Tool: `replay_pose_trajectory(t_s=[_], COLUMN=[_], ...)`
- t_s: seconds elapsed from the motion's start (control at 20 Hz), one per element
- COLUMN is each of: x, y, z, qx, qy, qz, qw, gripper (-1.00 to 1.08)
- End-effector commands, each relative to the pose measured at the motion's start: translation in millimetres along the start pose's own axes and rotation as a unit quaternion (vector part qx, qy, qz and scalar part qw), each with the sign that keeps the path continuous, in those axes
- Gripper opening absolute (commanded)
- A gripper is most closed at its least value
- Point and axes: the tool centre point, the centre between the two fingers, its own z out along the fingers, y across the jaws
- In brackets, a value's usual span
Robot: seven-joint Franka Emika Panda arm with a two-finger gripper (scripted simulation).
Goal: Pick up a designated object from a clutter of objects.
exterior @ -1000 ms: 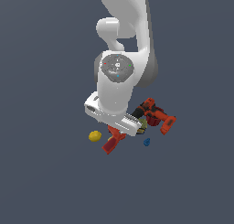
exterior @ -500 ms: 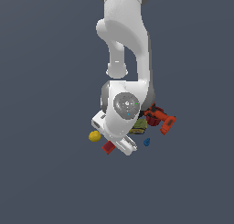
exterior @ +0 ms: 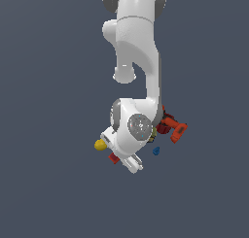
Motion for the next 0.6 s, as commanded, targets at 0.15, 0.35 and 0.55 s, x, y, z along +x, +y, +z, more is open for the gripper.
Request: replay_pose_trajectory(t_s=[0.15, 0.35, 0.55], x=[1.1, 0.4, 0.6], y=[-2.1, -2.1, -1.9], z=[6.4, 9.6, 25.8], qx=[-0.004, -0.004, -0.004], qy=[0.005, 0.004, 0.004], qz=[0.009, 0.007, 0.008], qw=[0.9999, 1.0000, 1.0000], gripper=[1.08, 1.08, 1.08])
